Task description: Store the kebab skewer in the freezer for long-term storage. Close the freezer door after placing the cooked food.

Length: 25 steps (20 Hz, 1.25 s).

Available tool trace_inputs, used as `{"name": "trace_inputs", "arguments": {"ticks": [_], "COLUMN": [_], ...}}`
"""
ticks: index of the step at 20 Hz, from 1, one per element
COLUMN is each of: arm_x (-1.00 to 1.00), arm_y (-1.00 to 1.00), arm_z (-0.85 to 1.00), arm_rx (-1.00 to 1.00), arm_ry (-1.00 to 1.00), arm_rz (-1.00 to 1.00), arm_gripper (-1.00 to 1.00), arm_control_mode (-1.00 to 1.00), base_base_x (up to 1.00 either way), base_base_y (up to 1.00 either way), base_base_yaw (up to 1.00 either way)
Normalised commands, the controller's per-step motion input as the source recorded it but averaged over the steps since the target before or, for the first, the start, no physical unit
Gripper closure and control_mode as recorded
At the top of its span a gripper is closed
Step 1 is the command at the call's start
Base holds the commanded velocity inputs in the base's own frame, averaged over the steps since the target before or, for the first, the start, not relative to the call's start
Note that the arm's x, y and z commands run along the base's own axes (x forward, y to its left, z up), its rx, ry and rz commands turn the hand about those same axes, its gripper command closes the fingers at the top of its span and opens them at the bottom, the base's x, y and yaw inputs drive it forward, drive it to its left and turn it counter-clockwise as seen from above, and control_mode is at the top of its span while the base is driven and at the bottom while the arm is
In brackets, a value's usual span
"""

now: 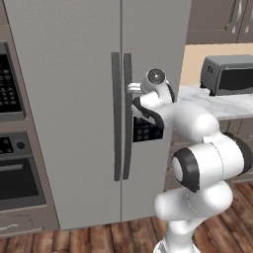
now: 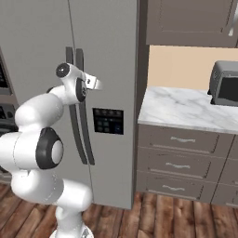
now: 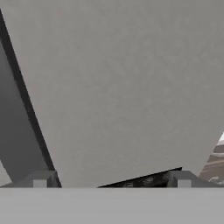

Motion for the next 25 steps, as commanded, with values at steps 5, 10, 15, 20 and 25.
{"name": "trace_inputs", "arguments": {"ticks": [5,10,15,20,25], "arm_x": [0.77,0.59,0.63,0.62,0.5], "arm_y": [-0.41,-0.1,0.0,0.0,0.0], "arm_z": [-0.1,0.0,0.0,0.0,0.0], "arm_rx": [0.02,0.0,0.0,0.0,0.0], "arm_ry": [-0.02,0.0,0.0,0.0,0.0], "arm_rz": [0.04,0.03,0.0,0.0,0.0], "arm_gripper": [-1.0,-1.0,-1.0,-1.0,-1.0], "arm_control_mode": [-1.0,-1.0,-1.0,-1.0,-1.0], "base_base_x": [0.0,0.0,0.0,0.0,0.0], "base_base_y": [0.0,0.0,0.0,0.0,0.0], "base_base_yaw": [0.0,0.0,0.0,0.0,0.0]}}
